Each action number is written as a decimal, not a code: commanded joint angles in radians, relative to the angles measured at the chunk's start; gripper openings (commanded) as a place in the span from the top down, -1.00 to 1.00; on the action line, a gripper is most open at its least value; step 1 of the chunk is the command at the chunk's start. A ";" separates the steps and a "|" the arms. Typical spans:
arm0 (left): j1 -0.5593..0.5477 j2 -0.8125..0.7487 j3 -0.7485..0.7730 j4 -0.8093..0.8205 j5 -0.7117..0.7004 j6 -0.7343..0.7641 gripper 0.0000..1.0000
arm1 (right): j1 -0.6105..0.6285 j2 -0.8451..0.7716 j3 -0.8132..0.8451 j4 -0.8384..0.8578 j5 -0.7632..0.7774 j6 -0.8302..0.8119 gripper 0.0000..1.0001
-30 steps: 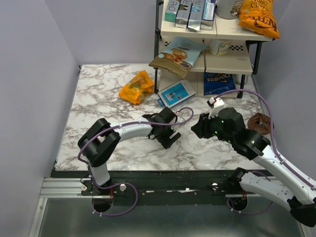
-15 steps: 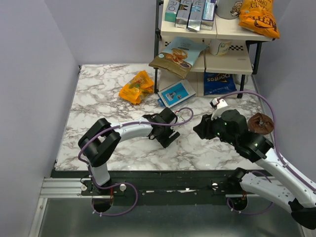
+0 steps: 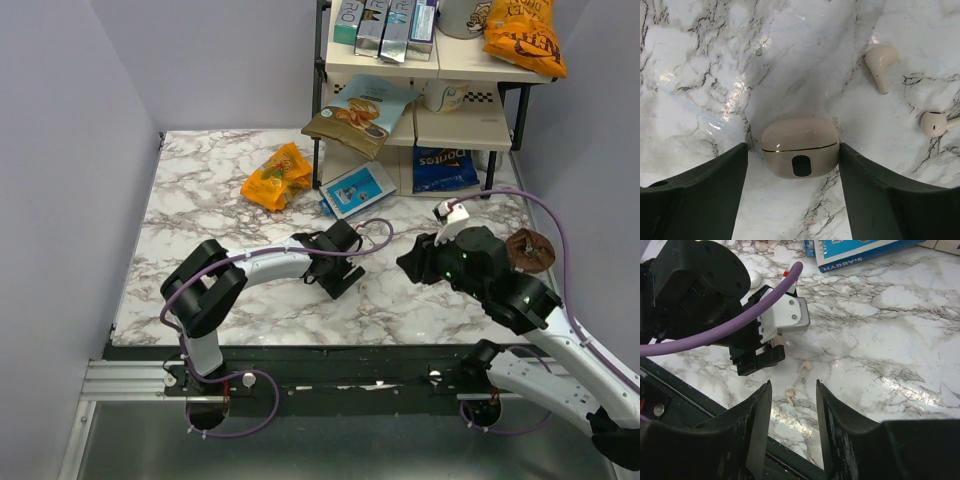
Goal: Insert the wireless bluetooth earbuds into the charging case
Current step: Pick up the charging case at the center of the board, then open the charging case.
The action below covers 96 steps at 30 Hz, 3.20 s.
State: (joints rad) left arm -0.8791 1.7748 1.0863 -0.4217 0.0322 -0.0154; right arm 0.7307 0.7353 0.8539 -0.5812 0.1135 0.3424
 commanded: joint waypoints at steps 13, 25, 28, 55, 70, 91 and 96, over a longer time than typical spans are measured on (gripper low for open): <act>-0.006 -0.110 -0.051 0.069 0.074 -0.047 0.34 | -0.002 -0.040 -0.001 -0.034 0.038 0.024 0.00; -0.006 -0.617 -0.458 0.729 0.061 -0.196 0.83 | -0.002 0.019 -0.069 0.138 -0.106 0.118 -0.09; -0.030 -0.719 -0.678 1.059 0.006 -0.186 1.00 | -0.004 0.099 -0.041 0.162 -0.255 0.119 -0.18; -0.244 -0.726 -0.789 1.163 -0.179 0.183 1.00 | 0.015 0.444 0.111 0.245 -0.451 0.009 -0.63; -0.261 -0.761 -0.778 1.143 -0.195 0.192 1.00 | 0.027 0.500 0.109 0.205 -0.451 -0.013 -0.58; -0.285 -0.816 -0.806 1.129 -0.239 0.184 1.00 | 0.026 0.470 0.108 0.165 -0.316 0.007 -0.57; -0.288 -0.824 -0.815 1.129 -0.247 0.183 1.00 | 0.026 0.466 0.109 0.158 -0.298 0.009 -0.57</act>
State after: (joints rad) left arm -1.1545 0.9821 0.2813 0.6521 -0.1917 0.1612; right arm 0.7601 1.2114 0.9440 -0.3618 -0.2600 0.3595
